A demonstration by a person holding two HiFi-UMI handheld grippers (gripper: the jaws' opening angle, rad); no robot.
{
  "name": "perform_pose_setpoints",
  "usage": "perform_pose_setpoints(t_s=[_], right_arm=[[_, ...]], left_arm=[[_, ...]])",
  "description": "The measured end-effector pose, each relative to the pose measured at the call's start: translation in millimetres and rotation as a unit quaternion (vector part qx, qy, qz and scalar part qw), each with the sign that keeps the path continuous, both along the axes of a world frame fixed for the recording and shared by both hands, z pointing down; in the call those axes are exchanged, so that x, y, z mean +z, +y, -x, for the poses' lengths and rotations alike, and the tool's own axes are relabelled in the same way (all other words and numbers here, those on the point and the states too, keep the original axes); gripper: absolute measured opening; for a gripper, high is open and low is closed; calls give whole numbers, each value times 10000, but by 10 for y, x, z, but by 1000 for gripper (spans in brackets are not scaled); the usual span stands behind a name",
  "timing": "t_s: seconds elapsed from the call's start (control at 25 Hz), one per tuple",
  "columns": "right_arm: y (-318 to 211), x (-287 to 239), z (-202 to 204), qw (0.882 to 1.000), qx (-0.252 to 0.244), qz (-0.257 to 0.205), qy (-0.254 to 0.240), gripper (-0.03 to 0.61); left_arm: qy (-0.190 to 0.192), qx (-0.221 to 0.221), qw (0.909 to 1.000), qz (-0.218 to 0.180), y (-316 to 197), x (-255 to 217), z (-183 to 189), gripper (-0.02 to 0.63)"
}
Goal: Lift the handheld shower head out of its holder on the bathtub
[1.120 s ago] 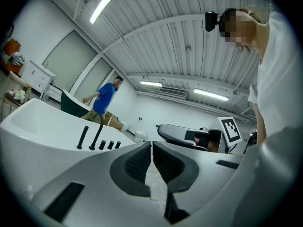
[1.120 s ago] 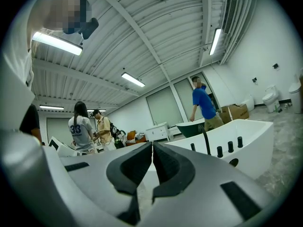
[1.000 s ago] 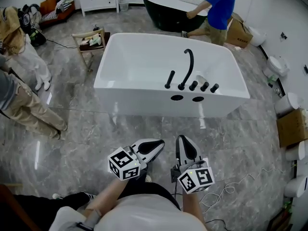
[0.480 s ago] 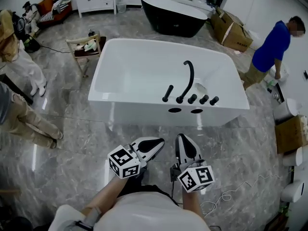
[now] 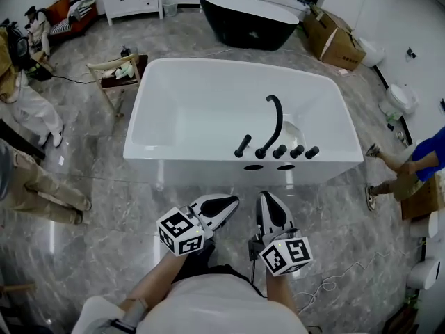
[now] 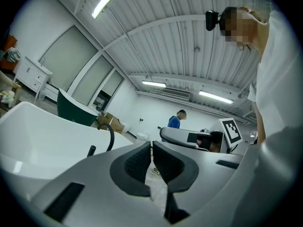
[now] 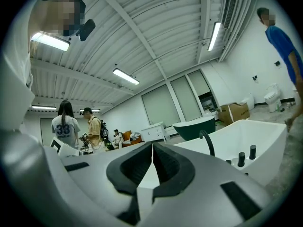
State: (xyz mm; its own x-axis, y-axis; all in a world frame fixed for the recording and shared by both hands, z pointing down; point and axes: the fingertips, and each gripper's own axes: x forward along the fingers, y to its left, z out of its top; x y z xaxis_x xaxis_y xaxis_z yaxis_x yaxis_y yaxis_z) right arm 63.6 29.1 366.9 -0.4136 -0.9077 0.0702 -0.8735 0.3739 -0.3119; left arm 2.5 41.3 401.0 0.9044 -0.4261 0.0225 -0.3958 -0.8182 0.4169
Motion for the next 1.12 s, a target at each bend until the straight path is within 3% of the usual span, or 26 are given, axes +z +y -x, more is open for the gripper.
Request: perform_pose_setpoints(t_s=[0.64, 1.12], right_arm=[[-661, 51, -1, 10000, 85, -11, -26, 18], [-794, 63, -76, 9998, 168, -11, -133, 18]], left_arm=[[45, 211, 9998, -7, -722, 71, -48, 20], [24, 285, 9996, -19, -815, 65, -91, 20]])
